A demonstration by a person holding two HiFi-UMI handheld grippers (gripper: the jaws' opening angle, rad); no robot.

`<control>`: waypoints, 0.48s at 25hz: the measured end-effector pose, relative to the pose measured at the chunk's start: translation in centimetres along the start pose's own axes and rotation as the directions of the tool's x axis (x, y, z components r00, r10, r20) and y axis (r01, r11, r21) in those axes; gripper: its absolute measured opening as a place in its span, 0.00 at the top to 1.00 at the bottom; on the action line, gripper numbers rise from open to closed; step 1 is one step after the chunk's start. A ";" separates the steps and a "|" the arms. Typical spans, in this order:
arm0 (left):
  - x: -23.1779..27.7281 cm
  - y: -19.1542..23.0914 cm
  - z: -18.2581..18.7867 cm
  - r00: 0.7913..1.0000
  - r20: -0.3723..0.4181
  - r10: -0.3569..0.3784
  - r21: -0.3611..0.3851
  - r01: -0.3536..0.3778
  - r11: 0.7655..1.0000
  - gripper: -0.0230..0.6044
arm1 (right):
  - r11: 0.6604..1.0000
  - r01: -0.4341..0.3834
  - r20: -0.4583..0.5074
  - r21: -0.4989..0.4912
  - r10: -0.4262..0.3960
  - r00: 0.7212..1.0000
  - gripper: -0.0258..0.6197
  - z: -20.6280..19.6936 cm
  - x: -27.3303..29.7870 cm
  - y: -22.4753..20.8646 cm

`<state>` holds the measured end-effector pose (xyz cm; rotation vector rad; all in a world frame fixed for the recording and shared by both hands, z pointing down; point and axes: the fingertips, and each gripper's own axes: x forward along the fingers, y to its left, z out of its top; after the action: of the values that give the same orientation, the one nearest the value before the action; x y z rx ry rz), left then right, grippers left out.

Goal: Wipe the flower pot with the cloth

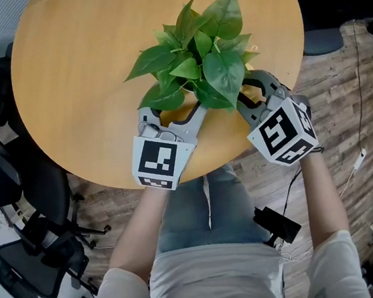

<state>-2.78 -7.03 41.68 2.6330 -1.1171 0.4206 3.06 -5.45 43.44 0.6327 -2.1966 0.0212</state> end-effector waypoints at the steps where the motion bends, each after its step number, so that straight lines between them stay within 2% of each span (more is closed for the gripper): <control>1: 0.0 -0.1 0.0 1.000 0.000 0.010 -0.005 -0.010 1.000 0.45 | 1.000 0.000 0.001 -0.001 0.000 1.000 0.86 0.0 0.0 0.1; 12: -0.1 -0.4 -0.1 0.996 0.001 0.085 -0.056 -0.084 0.995 0.46 | 1.000 -0.024 0.018 -0.001 0.024 1.000 0.86 0.4 0.0 1.9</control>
<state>-2.60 -6.69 41.66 2.5463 -1.2267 0.3957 1.91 -3.84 43.54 0.6086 -2.2216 0.0268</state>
